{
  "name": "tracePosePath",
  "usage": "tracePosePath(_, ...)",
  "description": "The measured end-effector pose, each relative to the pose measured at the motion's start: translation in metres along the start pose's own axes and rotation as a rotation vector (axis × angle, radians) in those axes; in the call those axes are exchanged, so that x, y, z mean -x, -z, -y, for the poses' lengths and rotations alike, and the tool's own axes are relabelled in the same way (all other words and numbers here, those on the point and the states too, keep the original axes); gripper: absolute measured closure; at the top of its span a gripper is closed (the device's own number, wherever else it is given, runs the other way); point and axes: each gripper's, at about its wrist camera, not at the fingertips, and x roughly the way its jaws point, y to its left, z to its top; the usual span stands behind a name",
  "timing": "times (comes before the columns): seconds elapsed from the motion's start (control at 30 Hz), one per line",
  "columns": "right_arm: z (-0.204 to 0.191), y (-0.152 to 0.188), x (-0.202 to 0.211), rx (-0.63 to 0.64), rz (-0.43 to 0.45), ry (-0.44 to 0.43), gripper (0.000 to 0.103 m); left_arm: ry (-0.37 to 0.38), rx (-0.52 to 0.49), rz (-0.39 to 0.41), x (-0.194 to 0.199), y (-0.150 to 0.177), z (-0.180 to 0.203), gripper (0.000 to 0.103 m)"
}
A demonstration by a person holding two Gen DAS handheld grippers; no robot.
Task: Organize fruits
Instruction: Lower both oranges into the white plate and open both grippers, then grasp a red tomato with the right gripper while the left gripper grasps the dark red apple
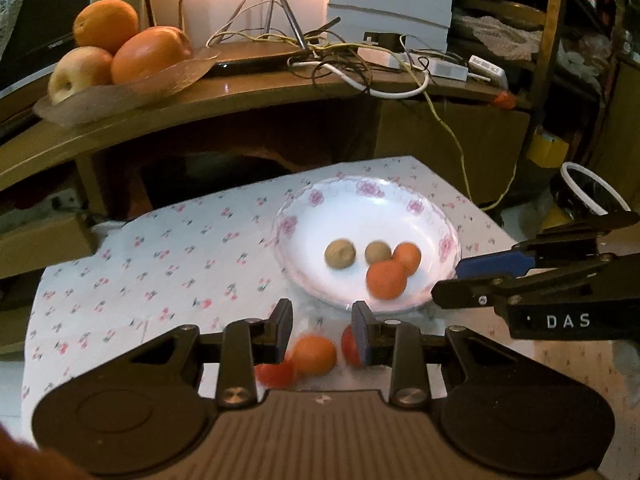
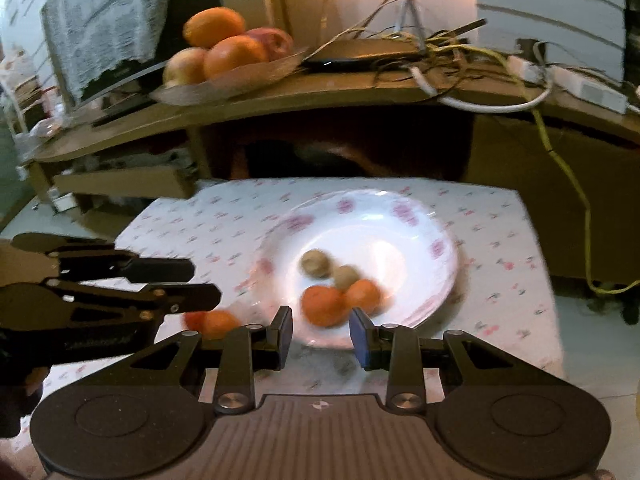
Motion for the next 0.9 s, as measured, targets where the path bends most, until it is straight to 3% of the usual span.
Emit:
tracePosePath(0.33, -0.023, 0.01, -0.029, 0.035, -0.089, -0.054, 0.068, -0.001, -0.013, -0.041, 0.012, 0.024, -0.024, 0.065)
tracePosePath(0.67, -0.039, 0.015, -0.05, 0.106, -0.113, -0.053, 0.067, -0.06, -0.089, -0.032, 0.024, 0.039, -0.047, 0.059)
tracePosePath(0.9, -0.042, 0.012, -0.061, 0.119, -0.112, -0.049, 0.062, -0.083, -0.064, -0.043, 0.024, 0.048, -0.066, 0.059)
